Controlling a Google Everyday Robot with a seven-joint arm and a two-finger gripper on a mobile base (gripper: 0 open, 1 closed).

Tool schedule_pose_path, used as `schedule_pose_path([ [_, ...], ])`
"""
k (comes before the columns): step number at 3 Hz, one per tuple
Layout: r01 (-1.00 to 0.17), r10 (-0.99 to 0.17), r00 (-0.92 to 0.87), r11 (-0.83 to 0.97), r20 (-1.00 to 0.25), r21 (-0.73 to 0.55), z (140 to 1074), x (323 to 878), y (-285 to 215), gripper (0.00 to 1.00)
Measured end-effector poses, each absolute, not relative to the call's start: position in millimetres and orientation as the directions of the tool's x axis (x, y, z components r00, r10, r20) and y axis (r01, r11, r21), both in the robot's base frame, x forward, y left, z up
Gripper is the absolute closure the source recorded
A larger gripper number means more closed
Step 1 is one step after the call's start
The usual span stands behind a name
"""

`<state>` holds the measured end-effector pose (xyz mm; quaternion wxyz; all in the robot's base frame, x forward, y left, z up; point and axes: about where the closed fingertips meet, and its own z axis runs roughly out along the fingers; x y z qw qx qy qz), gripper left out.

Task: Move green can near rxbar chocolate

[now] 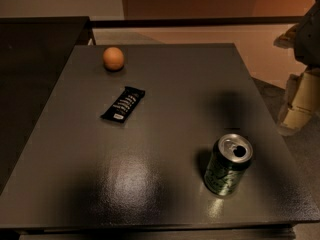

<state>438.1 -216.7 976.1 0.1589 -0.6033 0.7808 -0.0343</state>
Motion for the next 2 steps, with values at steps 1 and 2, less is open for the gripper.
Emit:
schedule_pose_path([
  [1,-0.931,-0.953,-0.221,0.270,-0.207,-0.246,976.2,438.1,-216.7,0.00],
  [2,-0.944,-0.952,-0.192,0.246,-0.240,-0.221,975.5,436.6,-214.7,0.00],
])
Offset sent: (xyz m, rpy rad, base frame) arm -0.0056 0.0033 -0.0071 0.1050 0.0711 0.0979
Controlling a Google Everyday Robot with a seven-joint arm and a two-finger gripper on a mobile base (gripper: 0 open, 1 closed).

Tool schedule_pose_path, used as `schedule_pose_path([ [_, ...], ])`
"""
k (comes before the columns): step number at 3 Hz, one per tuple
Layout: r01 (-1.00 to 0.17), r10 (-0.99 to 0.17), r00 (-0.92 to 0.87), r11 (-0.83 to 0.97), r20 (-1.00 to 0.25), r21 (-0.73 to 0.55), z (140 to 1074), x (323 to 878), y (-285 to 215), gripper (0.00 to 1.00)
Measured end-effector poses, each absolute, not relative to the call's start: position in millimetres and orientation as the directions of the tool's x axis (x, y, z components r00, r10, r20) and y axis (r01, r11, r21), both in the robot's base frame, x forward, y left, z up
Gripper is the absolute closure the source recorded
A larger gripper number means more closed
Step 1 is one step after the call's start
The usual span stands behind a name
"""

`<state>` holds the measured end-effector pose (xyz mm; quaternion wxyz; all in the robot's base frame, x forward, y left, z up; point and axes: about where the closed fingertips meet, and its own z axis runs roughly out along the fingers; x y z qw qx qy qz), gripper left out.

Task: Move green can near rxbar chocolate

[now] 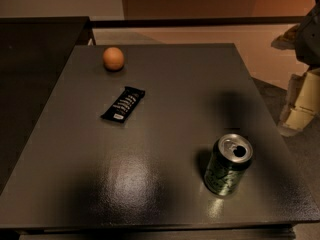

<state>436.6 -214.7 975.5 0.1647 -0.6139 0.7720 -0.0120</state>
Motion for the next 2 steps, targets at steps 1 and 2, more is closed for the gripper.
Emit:
schedule_pose_path([
  [1,-0.960,-0.939,-0.143,0.208,-0.313,-0.185,969.0,423.9,-214.8,0.00],
  [2,-0.976,-0.917,-0.061,0.138,-0.395,-0.170,966.0,404.9,-202.6,0.00],
])
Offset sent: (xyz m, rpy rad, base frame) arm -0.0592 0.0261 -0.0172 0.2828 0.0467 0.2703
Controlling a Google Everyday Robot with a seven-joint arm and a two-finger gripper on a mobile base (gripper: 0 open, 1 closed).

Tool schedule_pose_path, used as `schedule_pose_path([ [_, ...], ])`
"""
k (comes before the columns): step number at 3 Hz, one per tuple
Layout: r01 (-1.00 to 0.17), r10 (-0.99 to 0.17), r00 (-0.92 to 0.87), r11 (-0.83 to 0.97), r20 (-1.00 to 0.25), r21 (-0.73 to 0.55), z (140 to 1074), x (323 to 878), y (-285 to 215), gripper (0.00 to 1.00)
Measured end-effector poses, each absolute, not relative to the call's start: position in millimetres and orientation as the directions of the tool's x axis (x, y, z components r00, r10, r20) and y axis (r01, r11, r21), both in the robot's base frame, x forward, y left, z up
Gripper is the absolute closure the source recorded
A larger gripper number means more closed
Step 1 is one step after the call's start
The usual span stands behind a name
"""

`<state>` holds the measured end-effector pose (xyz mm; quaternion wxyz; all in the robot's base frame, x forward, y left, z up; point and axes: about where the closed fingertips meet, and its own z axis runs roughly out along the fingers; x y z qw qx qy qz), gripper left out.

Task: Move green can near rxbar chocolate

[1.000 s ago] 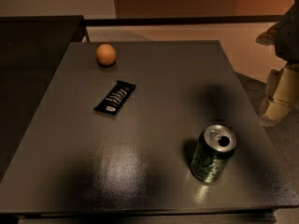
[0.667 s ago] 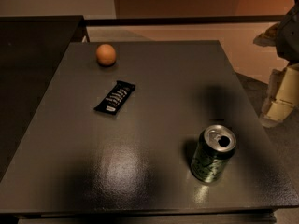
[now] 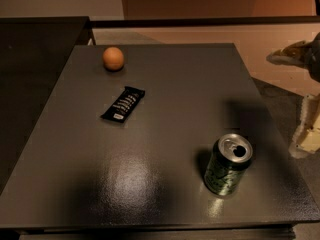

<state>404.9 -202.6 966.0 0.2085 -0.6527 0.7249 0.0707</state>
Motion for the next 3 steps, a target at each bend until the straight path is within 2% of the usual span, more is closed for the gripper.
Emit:
schedule_pose_path([
  [3,-0.992,-0.827,0.096,-0.037,-0.553,-0.118,923.1,357.4,-133.2,0.00],
])
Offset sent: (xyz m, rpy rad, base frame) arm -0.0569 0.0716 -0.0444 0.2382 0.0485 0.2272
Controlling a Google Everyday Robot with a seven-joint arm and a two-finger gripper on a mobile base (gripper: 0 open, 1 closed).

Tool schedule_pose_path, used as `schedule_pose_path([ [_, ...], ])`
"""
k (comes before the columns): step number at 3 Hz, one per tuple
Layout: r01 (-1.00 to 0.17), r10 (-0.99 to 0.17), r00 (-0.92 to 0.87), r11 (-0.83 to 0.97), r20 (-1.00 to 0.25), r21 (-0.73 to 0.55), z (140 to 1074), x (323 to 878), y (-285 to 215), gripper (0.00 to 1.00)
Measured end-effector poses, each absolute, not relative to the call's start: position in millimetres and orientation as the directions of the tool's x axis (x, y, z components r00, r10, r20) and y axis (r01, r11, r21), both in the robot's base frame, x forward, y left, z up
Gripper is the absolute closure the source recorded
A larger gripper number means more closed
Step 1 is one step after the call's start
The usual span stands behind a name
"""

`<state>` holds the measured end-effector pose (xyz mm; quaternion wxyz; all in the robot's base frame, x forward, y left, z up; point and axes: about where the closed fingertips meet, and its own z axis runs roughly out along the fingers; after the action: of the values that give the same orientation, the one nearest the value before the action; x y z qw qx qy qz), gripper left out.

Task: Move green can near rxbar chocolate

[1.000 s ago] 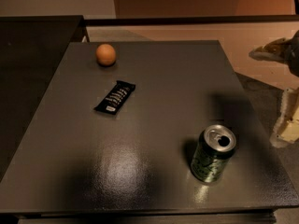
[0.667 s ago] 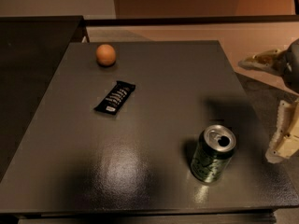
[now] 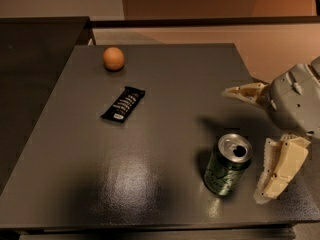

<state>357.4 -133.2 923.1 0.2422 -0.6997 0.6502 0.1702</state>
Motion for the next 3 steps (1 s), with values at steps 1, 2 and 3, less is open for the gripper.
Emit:
schedule_pose_path([
  [1,-0.993,-0.823,0.108,-0.064,-0.558,-0.097,909.9,352.4,-122.6,0.00],
  [2,-0.994,-0.822,0.102,-0.068,-0.561,-0.081,901.3,351.4,-121.3,0.00],
  [3,-0.996,-0.823,0.091,-0.063,-0.561,-0.069,898.2,352.0,-123.1,0.10],
])
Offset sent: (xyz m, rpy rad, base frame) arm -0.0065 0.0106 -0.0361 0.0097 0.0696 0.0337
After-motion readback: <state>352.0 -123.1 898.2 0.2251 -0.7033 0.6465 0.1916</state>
